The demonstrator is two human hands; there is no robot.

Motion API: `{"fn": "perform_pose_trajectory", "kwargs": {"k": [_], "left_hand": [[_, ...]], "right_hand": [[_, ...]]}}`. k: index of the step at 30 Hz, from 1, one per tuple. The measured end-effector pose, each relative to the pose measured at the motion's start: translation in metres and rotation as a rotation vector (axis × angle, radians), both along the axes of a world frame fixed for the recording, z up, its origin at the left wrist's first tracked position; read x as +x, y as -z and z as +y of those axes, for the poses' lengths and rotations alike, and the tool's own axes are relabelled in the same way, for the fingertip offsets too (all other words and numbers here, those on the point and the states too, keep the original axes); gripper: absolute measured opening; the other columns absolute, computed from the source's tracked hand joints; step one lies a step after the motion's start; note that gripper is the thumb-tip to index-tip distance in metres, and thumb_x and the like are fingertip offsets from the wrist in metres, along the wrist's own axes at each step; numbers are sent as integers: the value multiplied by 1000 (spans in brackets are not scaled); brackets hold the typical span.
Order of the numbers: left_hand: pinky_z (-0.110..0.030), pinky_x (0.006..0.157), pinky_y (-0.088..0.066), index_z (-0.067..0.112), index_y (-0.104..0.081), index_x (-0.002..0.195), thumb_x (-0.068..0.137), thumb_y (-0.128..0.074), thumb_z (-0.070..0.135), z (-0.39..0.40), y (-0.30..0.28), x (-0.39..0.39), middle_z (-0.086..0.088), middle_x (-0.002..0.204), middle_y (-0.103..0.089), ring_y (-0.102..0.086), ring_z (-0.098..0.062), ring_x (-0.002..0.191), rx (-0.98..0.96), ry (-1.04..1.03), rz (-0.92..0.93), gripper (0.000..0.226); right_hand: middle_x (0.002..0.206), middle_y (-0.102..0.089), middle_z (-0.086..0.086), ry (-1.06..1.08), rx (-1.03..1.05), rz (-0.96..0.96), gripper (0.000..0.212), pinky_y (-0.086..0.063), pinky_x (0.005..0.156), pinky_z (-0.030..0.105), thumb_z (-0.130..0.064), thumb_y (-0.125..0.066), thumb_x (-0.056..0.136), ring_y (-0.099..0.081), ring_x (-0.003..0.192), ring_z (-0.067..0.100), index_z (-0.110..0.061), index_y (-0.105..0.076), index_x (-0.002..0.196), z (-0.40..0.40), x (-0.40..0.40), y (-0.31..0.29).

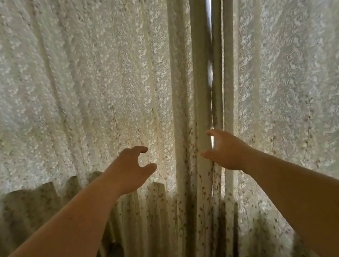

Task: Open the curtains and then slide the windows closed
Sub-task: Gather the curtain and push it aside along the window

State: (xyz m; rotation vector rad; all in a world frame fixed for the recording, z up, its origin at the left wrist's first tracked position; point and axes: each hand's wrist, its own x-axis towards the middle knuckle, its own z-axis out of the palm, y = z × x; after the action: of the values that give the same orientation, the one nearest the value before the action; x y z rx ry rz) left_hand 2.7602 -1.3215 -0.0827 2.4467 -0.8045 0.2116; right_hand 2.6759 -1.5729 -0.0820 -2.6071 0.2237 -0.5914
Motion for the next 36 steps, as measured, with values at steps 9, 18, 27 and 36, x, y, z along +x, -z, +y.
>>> {"fn": "perform_pose_trajectory", "kwargs": {"k": [9, 18, 27, 36], "left_hand": [[-29, 93, -31, 32, -29, 136, 82, -54, 50, -73, 6, 160, -1, 148, -27, -39, -20, 125, 17, -62, -32, 63], [-31, 94, -36, 28, -24, 139, 77, -51, 60, -116, 7, 291, -4, 149, -26, -45, -19, 119, 12, -161, 32, 74], [-39, 99, -33, 33, -27, 137, 81, -55, 49, -66, 27, 398, -3, 147, -29, -35, -25, 128, -54, -307, 105, 64], [-36, 99, -31, 38, -14, 139, 76, -52, 61, 62, 20, 524, 0, 151, -20, -33, -24, 130, -146, -302, 97, 77]], "right_hand": [[156, -11, 10, 163, 296, -224, 97, -26, 110, 47, -47, -63, 81, -21, 139, 30, -21, 2, 148, -84, 198, 10], [151, -29, 9, -36, 350, -246, 119, -25, 108, 56, -76, -62, 57, -28, 136, 29, -30, 4, 146, -107, 361, -13], [156, -4, 9, -51, 541, -463, 131, -10, 103, 30, -67, -76, 49, -8, 142, 22, -32, 4, 147, -91, 482, -28], [141, -41, 4, -16, 768, -487, 136, -49, 82, 30, -71, -75, 40, -52, 105, 21, -33, 3, 145, 15, 628, -59]]}}
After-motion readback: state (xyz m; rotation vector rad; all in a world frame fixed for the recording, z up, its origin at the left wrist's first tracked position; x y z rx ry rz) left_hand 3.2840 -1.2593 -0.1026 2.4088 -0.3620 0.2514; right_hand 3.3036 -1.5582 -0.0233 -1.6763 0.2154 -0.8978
